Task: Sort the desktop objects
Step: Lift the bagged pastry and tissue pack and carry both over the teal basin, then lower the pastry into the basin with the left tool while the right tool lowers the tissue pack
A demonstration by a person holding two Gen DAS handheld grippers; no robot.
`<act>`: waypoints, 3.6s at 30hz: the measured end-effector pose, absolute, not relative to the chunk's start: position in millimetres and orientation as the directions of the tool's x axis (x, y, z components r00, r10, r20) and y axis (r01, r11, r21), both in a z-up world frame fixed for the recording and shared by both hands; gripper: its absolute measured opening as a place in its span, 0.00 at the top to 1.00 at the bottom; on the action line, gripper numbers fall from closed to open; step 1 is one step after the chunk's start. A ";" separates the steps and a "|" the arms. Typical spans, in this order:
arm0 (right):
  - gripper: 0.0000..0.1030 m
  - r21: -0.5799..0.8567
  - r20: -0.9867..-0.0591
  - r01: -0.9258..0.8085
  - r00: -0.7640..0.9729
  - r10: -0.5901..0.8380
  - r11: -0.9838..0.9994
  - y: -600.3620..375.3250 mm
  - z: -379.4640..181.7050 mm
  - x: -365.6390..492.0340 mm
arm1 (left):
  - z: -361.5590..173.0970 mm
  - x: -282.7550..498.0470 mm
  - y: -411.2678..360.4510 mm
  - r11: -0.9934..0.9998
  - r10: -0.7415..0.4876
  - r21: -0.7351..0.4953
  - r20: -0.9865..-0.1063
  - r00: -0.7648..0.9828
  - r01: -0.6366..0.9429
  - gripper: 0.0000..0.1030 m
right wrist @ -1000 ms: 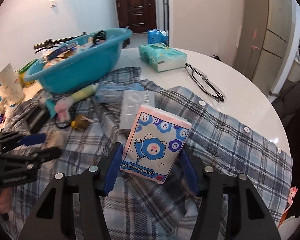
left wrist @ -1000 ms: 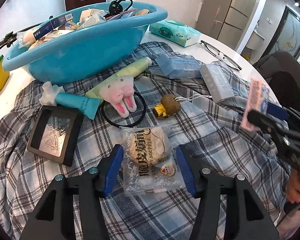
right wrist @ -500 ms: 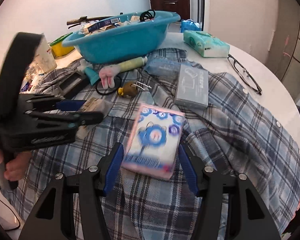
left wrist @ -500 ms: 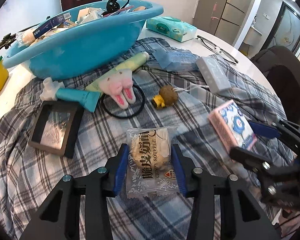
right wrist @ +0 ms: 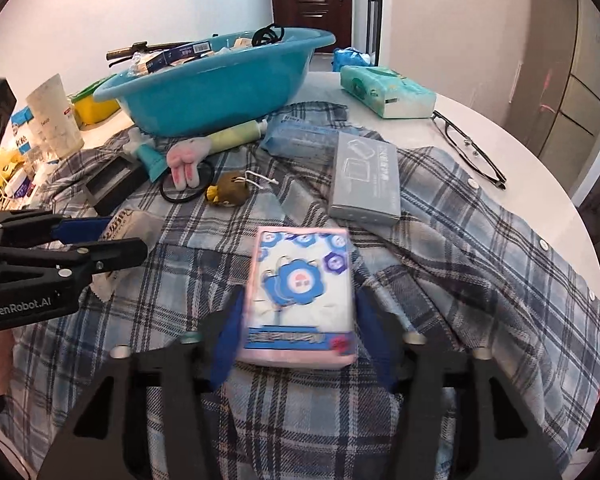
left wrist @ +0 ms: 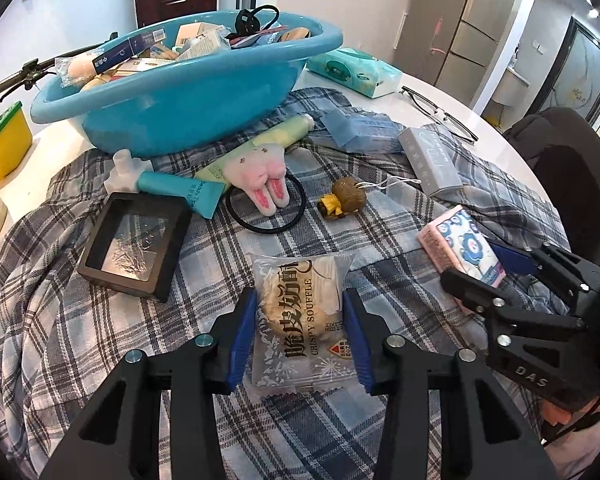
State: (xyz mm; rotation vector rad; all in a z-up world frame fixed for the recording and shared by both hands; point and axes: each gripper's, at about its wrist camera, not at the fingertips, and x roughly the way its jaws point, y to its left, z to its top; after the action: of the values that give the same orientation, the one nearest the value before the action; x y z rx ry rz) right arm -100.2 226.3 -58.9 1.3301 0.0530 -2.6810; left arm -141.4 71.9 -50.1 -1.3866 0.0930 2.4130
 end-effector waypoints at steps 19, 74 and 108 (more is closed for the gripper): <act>0.53 -0.022 -0.696 0.146 -0.712 -0.090 -0.989 207.3 -10.7 -98.0 | -10.7 -141.9 66.4 -0.948 0.276 -0.128 -0.783 -0.558 -0.290 0.56; 0.53 -0.051 -0.075 0.132 -0.989 -0.128 -0.990 133.9 215.6 -162.4 | 214.3 -181.8 -11.6 -0.999 0.041 -0.028 -0.195 -0.980 -0.037 0.56; 0.53 0.048 -0.267 0.256 -0.928 -0.259 -0.966 133.3 179.7 -231.9 | 167.3 -253.4 -26.9 -0.995 0.067 -0.091 -0.353 -0.933 -0.037 0.56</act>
State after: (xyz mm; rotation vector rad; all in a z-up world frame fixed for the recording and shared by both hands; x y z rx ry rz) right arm -231.9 133.3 179.7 0.3971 -0.0187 -2.8511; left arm -253.4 -26.9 167.3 -0.5579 -0.1282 3.0349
